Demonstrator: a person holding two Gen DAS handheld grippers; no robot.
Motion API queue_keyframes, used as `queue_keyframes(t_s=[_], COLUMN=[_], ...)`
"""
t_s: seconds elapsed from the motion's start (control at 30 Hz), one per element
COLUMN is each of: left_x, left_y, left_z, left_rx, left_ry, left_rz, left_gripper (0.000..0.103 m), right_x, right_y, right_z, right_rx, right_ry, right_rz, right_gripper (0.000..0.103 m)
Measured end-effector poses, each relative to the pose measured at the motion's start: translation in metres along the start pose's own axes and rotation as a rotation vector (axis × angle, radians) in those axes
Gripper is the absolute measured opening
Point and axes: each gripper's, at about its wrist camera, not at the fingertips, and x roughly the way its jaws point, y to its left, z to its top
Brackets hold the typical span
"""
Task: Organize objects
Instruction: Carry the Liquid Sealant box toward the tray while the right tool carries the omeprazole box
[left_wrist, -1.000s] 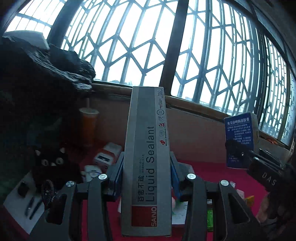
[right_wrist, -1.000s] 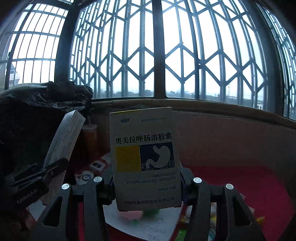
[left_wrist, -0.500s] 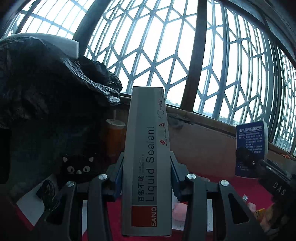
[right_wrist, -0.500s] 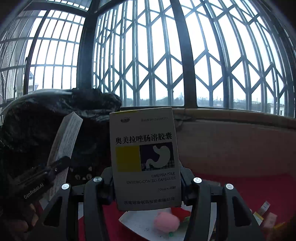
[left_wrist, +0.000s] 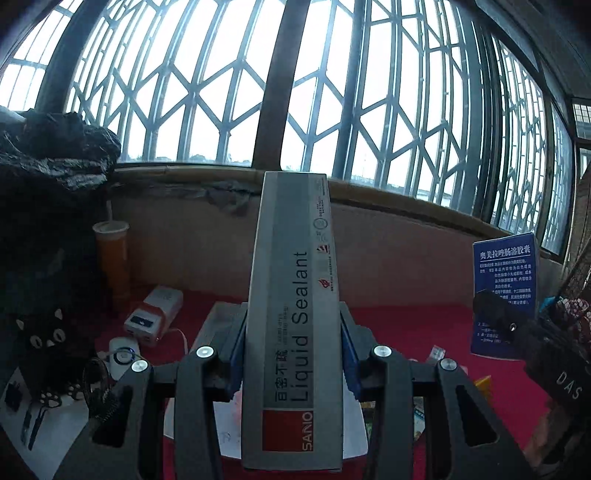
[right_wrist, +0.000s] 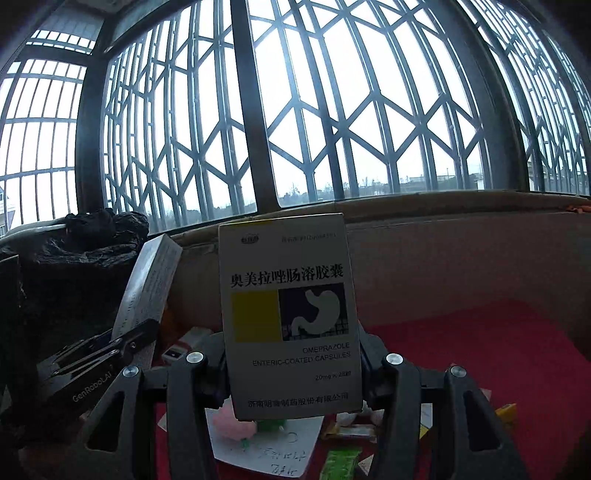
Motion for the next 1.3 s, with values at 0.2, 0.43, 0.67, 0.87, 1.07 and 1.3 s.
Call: queue_keyframes(t_s=[0.2, 0.43, 0.67, 0.87, 1.07, 1.3], left_x=[0.006, -0.019, 0.022, 0.068, 0.117, 0.180], left_y=[0.014, 0.026, 0.059, 0.068, 0.071, 0.079], left_z=[-0.007, 0.006, 0.000, 0.021, 0.033, -0.031], left_rx=[-0.015, -0.006, -0.066, -0.025, -0.037, -0.031], left_ry=[0.052, -0.032, 0.073, 0.140, 0.237, 0.426], left_rz=[0.045, 0.081, 0.075, 0.032, -0.005, 0.031], left_gripper=[0.042, 0.042, 0.042, 0.042, 0.042, 0.042], right_x=[0.016, -0.011, 0.035, 0.090, 0.146, 0.203], right_y=[-0.006, 0.015, 0.010, 0.016, 0.019, 0.012], right_z=[-0.007, 0.009, -0.002, 0.009, 0.012, -0.037], right_rx=[0.044, -0.021, 0.032, 0.033, 0.045, 0.022], right_ry=[0.082, -0.048, 0.119, 0.209, 0.341, 0.471], right_rz=[0.020, 0.032, 0.031, 0.058, 0.062, -0.002], right_gripper=[0.056, 0.057, 0.056, 0.057, 0.057, 0.057])
